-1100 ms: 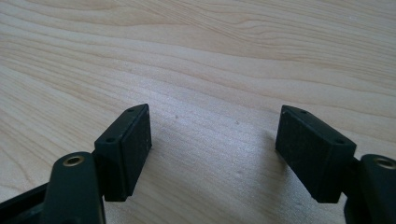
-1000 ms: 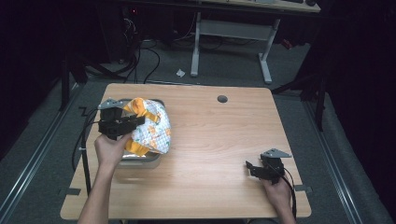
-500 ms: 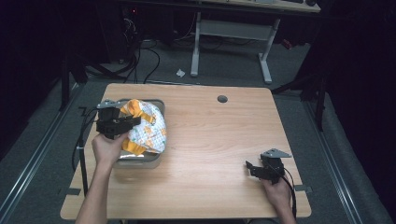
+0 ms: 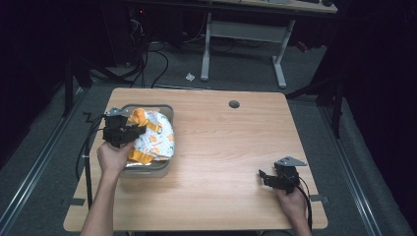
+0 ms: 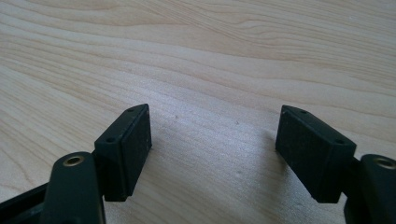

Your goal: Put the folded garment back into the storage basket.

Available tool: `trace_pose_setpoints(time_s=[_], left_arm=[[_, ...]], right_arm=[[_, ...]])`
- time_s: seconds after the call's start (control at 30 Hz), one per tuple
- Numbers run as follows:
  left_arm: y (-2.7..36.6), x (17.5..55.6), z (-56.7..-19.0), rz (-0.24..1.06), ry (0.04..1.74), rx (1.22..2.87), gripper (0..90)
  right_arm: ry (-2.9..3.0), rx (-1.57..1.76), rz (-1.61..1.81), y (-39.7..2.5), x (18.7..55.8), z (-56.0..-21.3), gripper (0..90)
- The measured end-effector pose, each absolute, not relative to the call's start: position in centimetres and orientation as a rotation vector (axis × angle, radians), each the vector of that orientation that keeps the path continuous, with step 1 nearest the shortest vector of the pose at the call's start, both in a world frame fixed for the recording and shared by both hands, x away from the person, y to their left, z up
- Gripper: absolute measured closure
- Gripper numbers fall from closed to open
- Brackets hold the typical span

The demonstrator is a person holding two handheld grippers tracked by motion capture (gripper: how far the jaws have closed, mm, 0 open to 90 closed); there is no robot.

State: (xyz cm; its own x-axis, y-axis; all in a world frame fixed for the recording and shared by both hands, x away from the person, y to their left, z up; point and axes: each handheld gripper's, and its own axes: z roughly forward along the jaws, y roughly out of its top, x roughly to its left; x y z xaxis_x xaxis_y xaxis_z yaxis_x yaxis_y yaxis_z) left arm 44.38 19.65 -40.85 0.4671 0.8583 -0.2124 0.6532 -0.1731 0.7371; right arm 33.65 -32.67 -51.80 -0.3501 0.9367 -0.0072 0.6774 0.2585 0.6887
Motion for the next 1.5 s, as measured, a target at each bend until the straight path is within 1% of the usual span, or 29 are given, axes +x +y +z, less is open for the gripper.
trace_pose_setpoints(time_s=[0.27,0.53,0.8,1.0,1.07,1.17,1.3,1.4,1.5], left_arm=[[19.7,45.0,-41.9,0.337,1.292,1.942,74.6],[19.6,45.5,-43.2,0.319,1.324,1.959,74.2],[19.4,46.0,-44.1,0.348,1.355,2.007,73.6],[19.2,46.4,-44.6,0.346,1.391,2.029,73.2],[19.1,46.6,-44.7,0.343,1.418,2.037,71.3],[19.0,46.6,-44.7,0.385,1.444,2.053,65.7],[19.1,46.4,-44.5,0.450,1.468,2.057,53.9],[19.2,46.0,-44.0,0.490,1.462,2.033,47.8],[19.1,45.5,-43.3,0.523,1.436,2.015,46.2]], right_arm=[[2.119,1.466,0.840,-32.7,33.6,-51.8,27.1],[2.118,1.467,0.841,-32.7,33.6,-51.8,27.1],[2.118,1.467,0.840,-32.7,33.6,-51.8,27.1],[2.118,1.467,0.840,-32.7,33.6,-51.8,27.1],[2.118,1.467,0.839,-32.7,33.6,-51.8,27.1],[2.118,1.466,0.841,-32.7,33.6,-51.8,27.1],[2.118,1.467,0.840,-32.7,33.6,-51.8,27.1],[2.118,1.467,0.839,-32.7,33.6,-51.8,27.1],[2.118,1.466,0.840,-32.7,33.6,-51.8,27.1]])
